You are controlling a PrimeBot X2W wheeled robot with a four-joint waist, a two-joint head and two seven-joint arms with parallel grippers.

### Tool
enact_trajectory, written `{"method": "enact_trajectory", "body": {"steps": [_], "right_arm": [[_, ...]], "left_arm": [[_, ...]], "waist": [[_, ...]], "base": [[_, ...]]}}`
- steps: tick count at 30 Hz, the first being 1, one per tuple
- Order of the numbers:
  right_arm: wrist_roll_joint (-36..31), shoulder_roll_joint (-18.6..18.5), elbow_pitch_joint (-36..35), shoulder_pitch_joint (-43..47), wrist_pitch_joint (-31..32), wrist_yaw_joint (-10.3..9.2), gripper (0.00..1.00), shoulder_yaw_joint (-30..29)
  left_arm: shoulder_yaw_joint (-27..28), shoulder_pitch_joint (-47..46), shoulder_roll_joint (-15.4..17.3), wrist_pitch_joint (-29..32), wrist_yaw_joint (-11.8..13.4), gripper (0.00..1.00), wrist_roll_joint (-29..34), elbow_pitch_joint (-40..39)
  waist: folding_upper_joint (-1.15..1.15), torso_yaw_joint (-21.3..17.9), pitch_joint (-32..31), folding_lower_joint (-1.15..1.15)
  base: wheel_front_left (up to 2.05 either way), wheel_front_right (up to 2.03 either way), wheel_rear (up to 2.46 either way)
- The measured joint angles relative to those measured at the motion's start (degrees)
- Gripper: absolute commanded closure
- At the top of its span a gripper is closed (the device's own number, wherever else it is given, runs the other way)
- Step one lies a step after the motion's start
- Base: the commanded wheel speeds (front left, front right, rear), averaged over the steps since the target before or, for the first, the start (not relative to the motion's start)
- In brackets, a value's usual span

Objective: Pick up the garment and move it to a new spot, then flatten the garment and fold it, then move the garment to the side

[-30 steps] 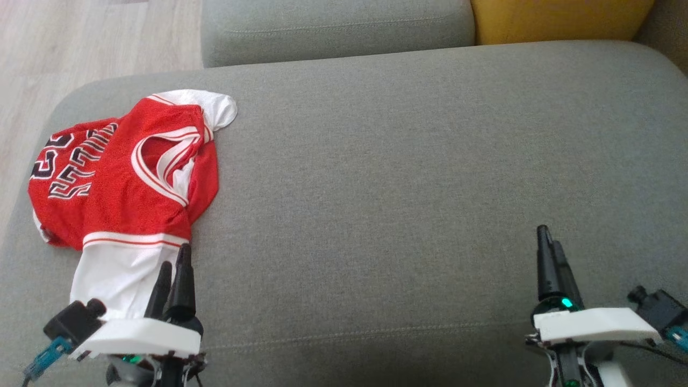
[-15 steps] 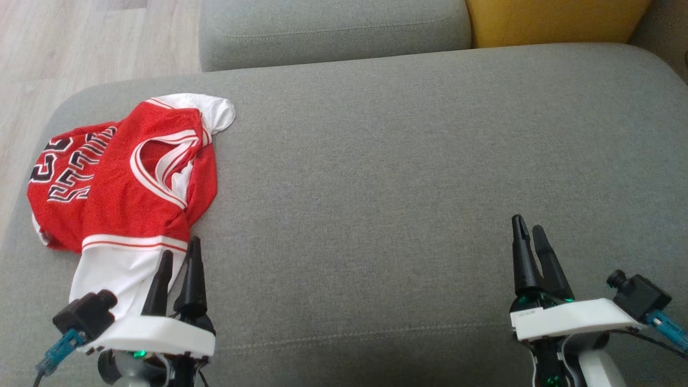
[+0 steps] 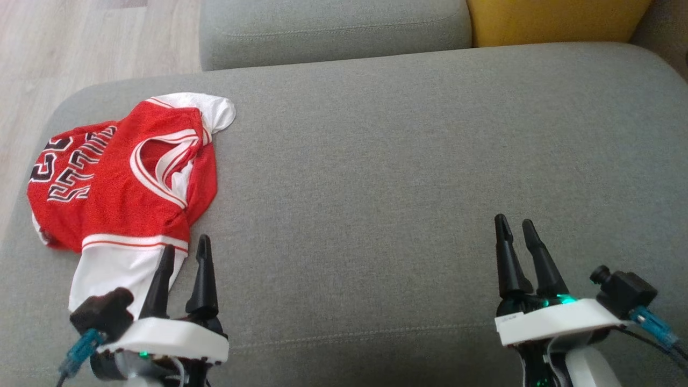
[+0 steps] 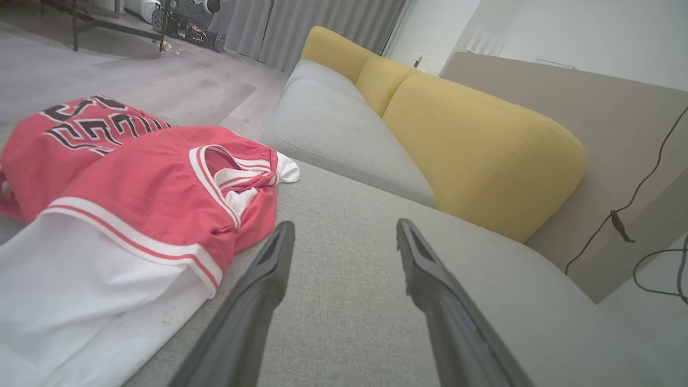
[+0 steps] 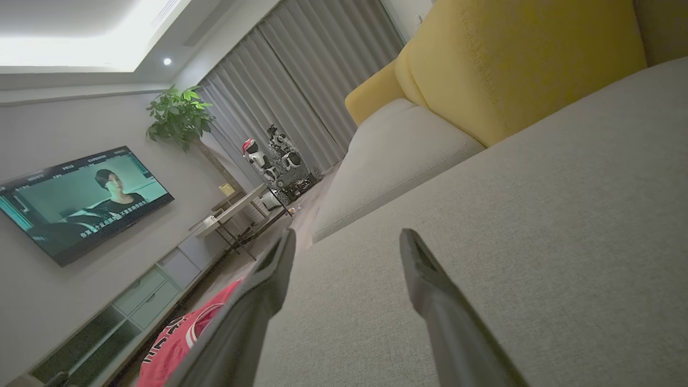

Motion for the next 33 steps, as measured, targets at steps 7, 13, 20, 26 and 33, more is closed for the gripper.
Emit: {"method": "enact_trajectory", "body": {"steps": [7,13,20,26,33], "right_arm": [[-4.9,0.0,-0.5,-0.2,-1.4,0.0,0.0,0.9],[-9.1,0.0,0.0,-1.1,-2.5,0.0,0.0,0.5],[-15.0,-0.1,1.2,-1.1,-3.5,0.0,0.0,-1.2],[-19.2,-0.1,1.6,-1.1,-4.5,0.0,0.0,-0.9],[-23.1,-0.1,2.1,-1.1,-5.5,0.01,0.0,-0.5]], "left_arm": [[-0.9,0.0,0.4,-1.1,1.7,0.0,6.1,-0.8],[-0.8,0.1,0.5,-2.1,3.1,0.0,9.5,-0.7],[-0.2,0.1,0.6,-3.1,5.0,0.0,14.2,-0.5],[-0.6,0.2,0.6,-4.3,5.6,0.0,18.5,-1.0],[-1.1,0.7,0.6,-5.1,5.8,0.0,22.6,-1.2]], "waist": [[0.0,0.0,-0.1,0.0],[0.0,-0.1,-0.1,0.0],[0.0,-0.2,-0.2,0.0],[0.0,-0.2,-0.4,0.0],[0.0,-0.2,-0.8,0.0]], "base": [[0.0,0.0,0.0],[0.0,0.0,0.0],[0.0,0.0,0.0],[0.0,0.0,0.0],[0.0,0.0,0.0]]}}
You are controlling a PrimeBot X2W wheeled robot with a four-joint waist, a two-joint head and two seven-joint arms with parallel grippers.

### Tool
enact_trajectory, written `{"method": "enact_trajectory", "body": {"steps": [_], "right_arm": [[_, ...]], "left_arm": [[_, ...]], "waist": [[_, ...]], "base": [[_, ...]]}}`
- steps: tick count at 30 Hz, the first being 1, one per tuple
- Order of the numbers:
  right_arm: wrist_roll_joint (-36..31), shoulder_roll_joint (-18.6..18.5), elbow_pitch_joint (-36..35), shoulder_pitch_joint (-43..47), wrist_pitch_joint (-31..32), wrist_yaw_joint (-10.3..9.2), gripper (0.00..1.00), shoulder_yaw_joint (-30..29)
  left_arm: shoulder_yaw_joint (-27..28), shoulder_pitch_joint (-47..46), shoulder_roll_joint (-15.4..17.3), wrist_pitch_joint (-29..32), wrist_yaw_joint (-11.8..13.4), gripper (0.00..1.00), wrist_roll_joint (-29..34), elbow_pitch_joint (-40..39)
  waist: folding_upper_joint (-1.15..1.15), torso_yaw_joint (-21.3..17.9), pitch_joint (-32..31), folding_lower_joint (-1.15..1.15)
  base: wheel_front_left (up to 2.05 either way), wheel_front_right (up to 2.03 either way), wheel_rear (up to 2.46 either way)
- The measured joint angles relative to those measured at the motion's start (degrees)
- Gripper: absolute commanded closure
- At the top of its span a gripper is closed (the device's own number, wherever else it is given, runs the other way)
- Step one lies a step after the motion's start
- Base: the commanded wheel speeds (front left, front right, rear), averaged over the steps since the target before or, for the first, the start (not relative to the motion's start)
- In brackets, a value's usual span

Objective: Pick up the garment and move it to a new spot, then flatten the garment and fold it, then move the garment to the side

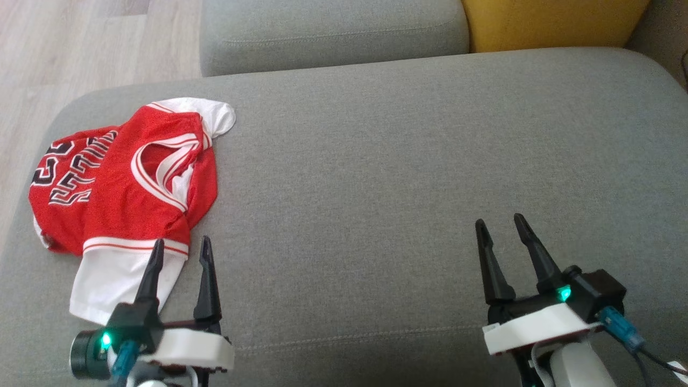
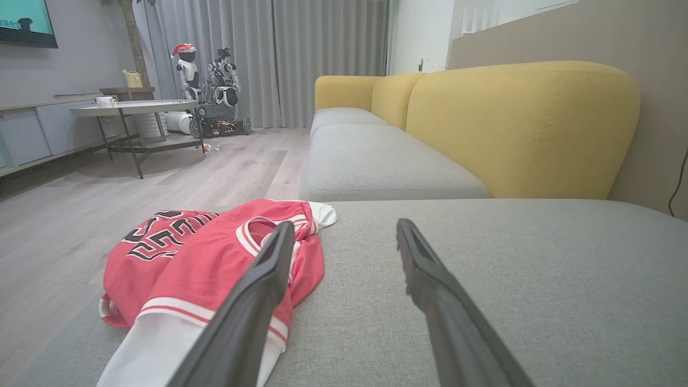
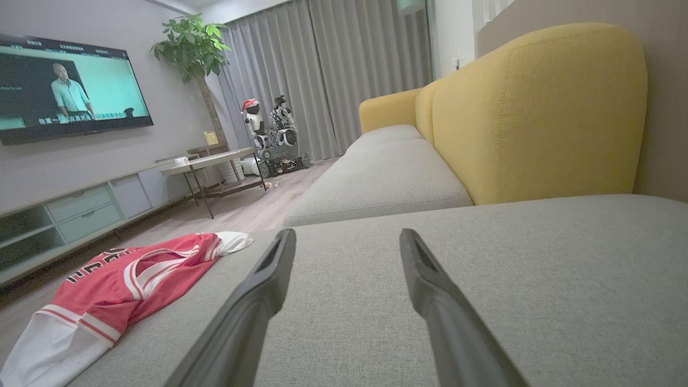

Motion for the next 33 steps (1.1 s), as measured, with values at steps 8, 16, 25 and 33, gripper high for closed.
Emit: {"method": "enact_trajectory", "body": {"steps": [8,16,25,33], "right_arm": [[-2.4,0.0,0.4,0.0,-0.5,0.0,0.0,0.1],[-2.4,0.0,0.7,0.0,-0.5,0.0,0.0,0.1],[-2.4,0.0,0.7,0.0,-0.5,0.0,0.0,0.2],[-2.4,0.0,0.1,0.1,-0.5,0.0,0.0,1.8]], "left_arm": [[0.5,0.8,0.0,-0.5,0.2,0.0,1.0,0.0],[0.8,0.8,0.0,-0.5,-0.3,0.0,1.0,0.3],[0.7,0.8,0.0,-0.5,-0.3,0.0,1.7,0.4],[1.2,2.5,0.0,-0.5,-0.2,0.0,1.7,0.3]], "waist": [[0.0,0.3,-0.4,0.0],[0.0,0.7,-0.4,0.0],[0.0,2.1,-0.4,0.0],[0.0,5.9,-0.8,0.0]], "base": [[0.0,0.0,0.0],[0.0,0.0,0.0],[0.0,0.0,0.0],[0.0,0.0,0.0]]}}
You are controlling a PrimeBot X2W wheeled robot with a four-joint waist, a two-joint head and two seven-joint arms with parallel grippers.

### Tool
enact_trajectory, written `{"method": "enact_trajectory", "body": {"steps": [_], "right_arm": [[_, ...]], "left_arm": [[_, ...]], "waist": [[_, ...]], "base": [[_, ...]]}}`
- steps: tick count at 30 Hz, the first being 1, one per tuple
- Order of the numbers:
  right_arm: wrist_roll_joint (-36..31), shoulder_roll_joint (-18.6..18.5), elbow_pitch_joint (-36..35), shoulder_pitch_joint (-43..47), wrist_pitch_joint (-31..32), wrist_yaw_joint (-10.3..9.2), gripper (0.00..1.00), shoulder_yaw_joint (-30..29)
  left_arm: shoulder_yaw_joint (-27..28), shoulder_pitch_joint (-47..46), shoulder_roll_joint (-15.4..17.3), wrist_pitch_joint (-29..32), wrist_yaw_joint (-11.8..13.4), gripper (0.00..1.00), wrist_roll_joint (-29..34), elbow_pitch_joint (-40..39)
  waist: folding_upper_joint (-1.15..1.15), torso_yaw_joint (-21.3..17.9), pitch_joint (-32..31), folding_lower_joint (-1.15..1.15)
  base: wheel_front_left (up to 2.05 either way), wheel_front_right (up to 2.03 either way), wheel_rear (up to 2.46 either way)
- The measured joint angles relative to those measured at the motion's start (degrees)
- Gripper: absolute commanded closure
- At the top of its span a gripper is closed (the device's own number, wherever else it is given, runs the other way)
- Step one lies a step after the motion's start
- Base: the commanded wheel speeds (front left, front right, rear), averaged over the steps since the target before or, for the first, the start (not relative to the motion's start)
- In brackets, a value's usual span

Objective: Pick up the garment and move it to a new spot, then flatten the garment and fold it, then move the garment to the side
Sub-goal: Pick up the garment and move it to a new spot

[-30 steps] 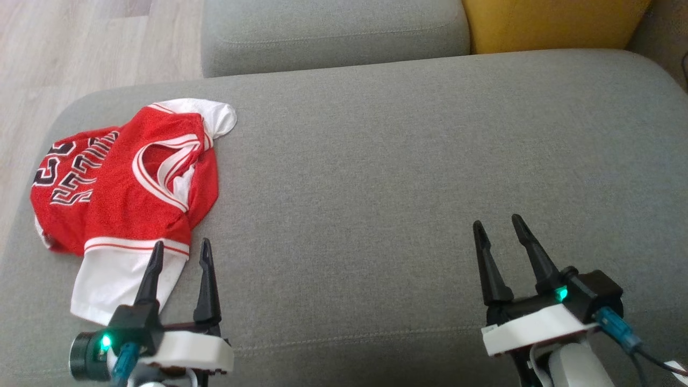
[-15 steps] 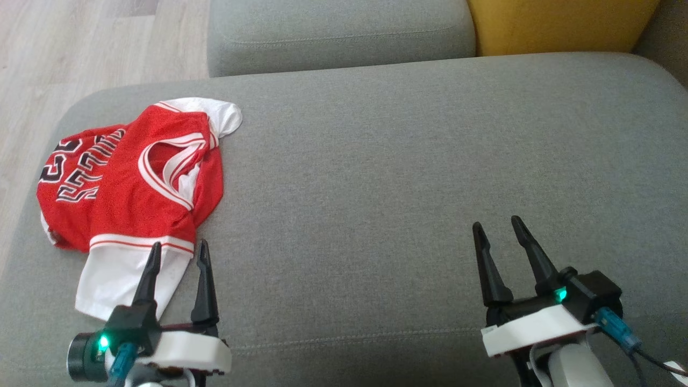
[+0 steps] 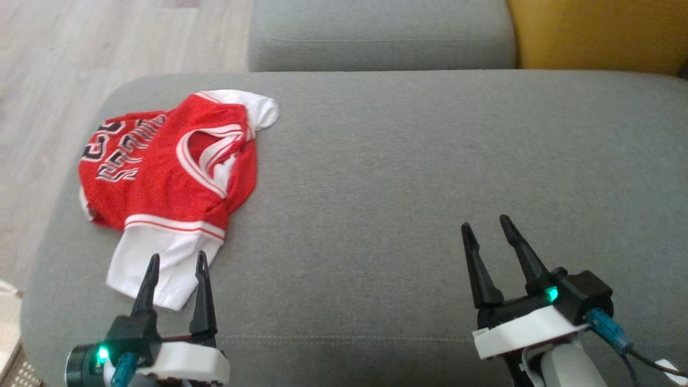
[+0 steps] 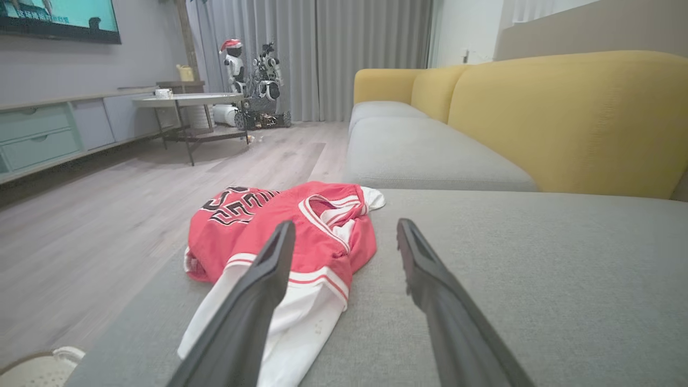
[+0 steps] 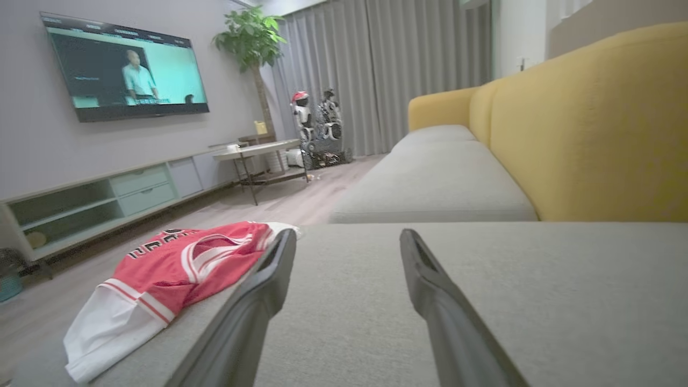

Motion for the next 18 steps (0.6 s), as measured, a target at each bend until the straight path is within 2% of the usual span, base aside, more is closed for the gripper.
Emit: {"method": "enact_trajectory", "body": {"steps": [18], "right_arm": [[0.0,0.0,-0.8,1.5,0.0,0.0,0.0,2.5]], "left_arm": [[0.0,1.8,0.1,0.0,0.4,0.0,-0.2,-1.2]], "waist": [[0.0,11.9,-2.0,0.0]], "base": [[0.0,0.0,0.0]]}}
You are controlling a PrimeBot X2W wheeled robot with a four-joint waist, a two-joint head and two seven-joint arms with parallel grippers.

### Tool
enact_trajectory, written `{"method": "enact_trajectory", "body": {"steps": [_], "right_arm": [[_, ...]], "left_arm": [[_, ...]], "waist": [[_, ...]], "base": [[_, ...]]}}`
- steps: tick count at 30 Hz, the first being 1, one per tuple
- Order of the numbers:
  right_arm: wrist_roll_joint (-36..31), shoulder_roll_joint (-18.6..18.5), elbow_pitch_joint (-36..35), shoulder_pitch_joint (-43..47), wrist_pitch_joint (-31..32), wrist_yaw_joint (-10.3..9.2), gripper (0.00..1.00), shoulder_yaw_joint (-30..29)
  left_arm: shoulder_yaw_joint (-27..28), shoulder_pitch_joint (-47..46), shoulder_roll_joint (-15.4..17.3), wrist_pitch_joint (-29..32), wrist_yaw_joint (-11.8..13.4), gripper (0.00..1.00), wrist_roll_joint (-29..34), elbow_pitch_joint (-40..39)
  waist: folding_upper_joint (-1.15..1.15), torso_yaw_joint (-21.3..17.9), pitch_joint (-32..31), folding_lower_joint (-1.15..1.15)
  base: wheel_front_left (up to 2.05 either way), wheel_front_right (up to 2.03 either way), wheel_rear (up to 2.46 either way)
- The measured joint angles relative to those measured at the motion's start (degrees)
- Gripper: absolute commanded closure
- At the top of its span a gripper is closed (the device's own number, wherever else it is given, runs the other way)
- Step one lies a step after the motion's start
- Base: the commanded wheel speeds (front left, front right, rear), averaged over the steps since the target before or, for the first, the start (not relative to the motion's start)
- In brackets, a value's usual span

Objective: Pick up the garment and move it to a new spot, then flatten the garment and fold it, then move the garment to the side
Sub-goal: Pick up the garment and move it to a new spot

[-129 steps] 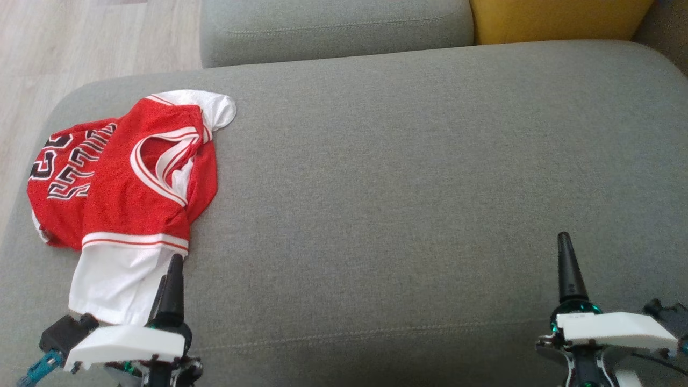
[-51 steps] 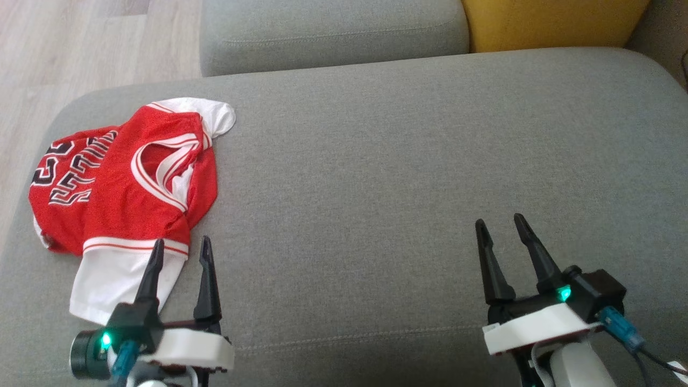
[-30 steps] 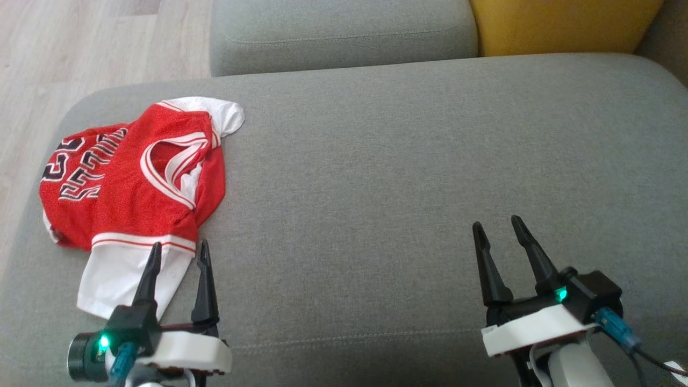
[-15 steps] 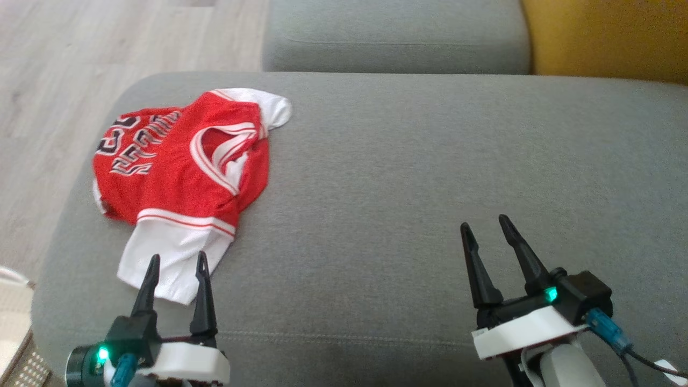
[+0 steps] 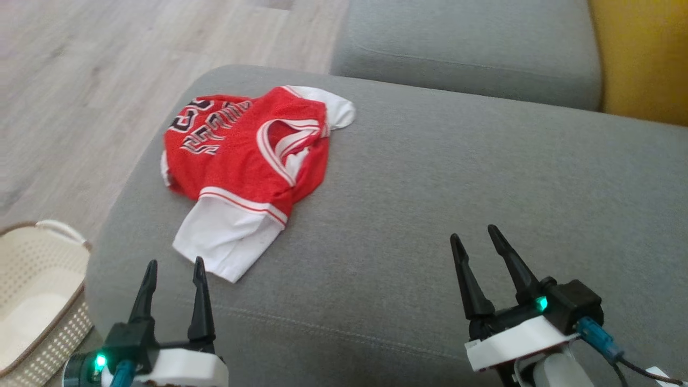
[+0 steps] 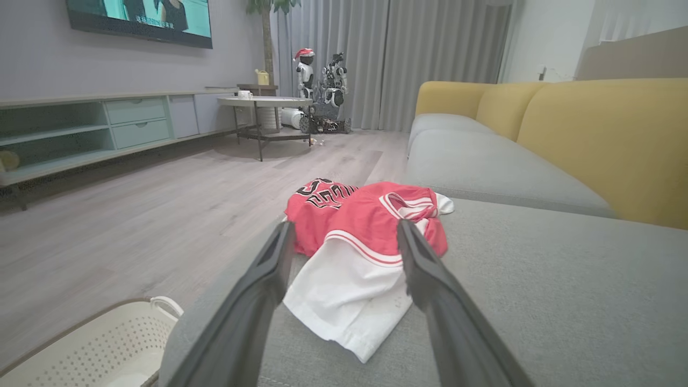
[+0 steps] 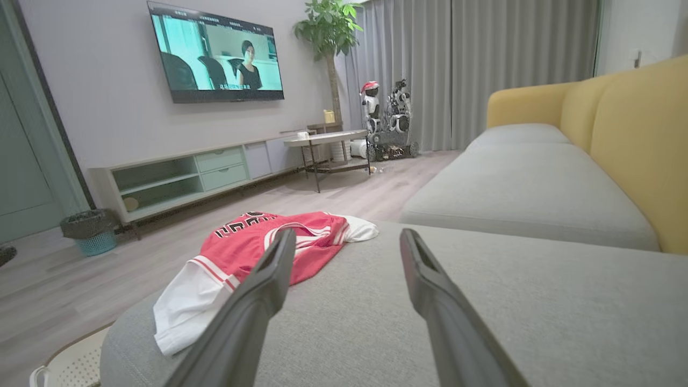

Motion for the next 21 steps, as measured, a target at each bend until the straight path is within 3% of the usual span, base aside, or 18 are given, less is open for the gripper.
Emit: {"method": "enact_trajectory", "body": {"steps": [9,14,21], "right_arm": [[0.0,0.0,0.0,0.9,0.0,0.0,0.0,0.4],[-0.6,0.0,0.0,0.8,0.0,0.0,0.0,1.2],[-5.0,0.0,0.5,-3.3,0.0,0.0,0.0,0.5]], "left_arm": [[0.5,0.0,0.1,0.0,-0.5,0.0,0.1,-0.6],[1.1,-1.5,1.0,0.0,-2.2,0.0,1.2,-1.0],[2.6,-18.0,3.1,0.0,-6.1,0.0,1.1,-4.6]], "waist": [[0.0,3.3,0.4,0.0],[0.0,3.5,2.3,0.0],[0.0,2.4,8.8,0.0]], "base": [[0.0,0.0,0.0],[0.0,0.0,0.0],[0.0,0.0,0.0]]}}
